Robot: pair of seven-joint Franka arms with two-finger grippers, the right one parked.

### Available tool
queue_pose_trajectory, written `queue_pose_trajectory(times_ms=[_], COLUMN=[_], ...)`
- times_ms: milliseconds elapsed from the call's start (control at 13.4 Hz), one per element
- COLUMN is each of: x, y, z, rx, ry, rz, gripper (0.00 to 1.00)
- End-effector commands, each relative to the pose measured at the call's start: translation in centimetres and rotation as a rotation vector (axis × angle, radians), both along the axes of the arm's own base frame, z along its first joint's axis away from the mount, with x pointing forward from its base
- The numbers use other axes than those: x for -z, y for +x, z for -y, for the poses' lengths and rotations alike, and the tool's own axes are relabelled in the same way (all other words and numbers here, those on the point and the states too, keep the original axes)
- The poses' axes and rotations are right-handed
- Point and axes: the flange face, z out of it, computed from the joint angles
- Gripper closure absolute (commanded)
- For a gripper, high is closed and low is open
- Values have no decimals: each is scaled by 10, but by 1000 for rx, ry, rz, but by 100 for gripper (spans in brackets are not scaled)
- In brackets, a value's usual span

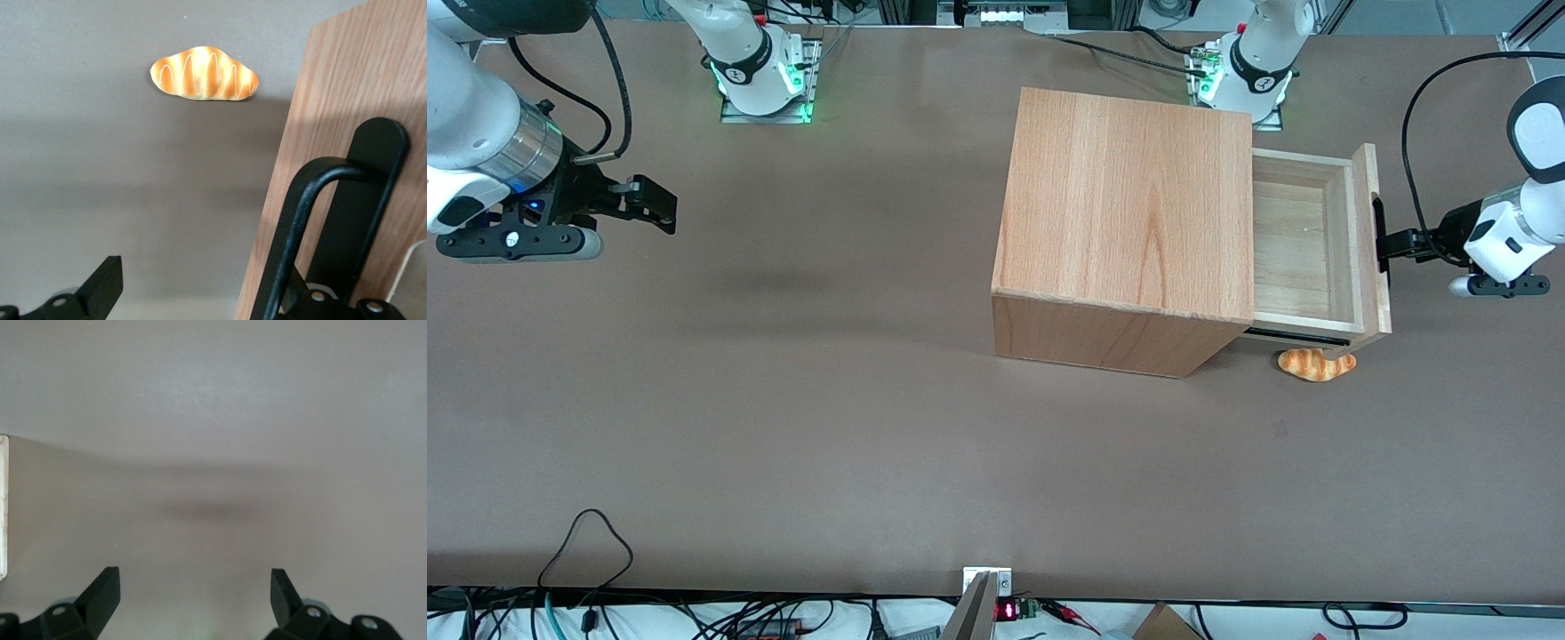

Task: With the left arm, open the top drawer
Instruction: 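Pull the drawer handle outward from the cabinet with the left gripper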

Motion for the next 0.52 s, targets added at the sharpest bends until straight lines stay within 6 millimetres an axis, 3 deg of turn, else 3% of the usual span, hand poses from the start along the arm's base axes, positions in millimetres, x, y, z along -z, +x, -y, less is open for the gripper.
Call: queue_pose_trajectory(times_ms=[0, 223, 446], x=[-8, -20, -51], y=[4, 8, 16], z=[-26, -31, -32], rx=[20, 16, 19], ry=[22, 25, 19], rz=[14, 27, 24], gripper=[0, 0, 0])
